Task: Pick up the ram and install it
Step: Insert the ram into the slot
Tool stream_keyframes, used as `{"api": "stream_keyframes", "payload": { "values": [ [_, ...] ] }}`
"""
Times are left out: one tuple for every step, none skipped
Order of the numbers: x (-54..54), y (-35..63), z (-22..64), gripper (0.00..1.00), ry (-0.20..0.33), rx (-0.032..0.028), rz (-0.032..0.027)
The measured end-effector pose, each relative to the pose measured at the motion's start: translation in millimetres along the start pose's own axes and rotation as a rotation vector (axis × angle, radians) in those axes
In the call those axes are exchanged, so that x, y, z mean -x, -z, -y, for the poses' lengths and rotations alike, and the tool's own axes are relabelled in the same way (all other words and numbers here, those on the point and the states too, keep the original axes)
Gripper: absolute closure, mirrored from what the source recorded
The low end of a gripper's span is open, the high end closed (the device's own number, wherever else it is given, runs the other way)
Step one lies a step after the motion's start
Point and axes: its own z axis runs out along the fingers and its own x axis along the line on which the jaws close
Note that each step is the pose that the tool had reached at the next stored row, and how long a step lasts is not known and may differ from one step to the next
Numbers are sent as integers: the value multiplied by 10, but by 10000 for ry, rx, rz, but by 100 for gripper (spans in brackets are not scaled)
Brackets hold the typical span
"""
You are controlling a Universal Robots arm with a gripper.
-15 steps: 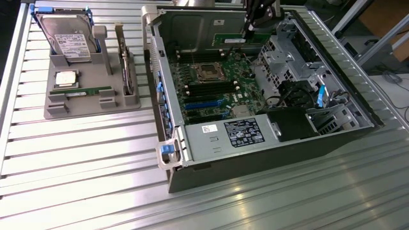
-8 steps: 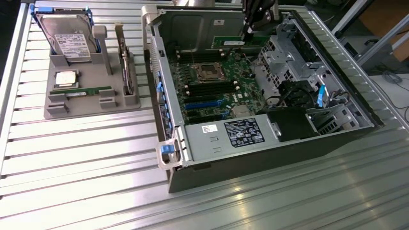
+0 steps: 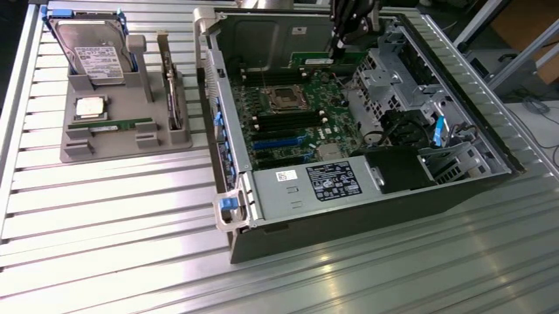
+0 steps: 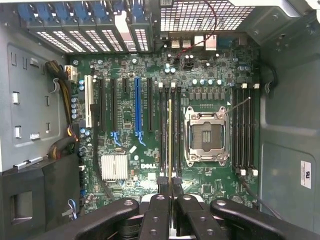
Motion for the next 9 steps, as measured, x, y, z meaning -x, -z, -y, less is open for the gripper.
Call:
{"api": "stream_keyframes", "payload": {
  "values": [
    [0, -8, 0, 88, 0, 0, 1],
    [0, -19, 1, 88, 0, 0, 0],
    [0, -26, 1, 88, 0, 0, 0],
    [0, -35, 2, 88, 0, 0, 0],
    [1, -43, 2, 88, 1, 0, 1],
    [1, -47, 2, 88, 0, 0, 0],
    [1, -55, 2, 88, 0, 0, 0],
    [1, -58, 3, 88, 0, 0, 0],
    [1, -62, 3, 88, 0, 0, 0]
  ]
}}
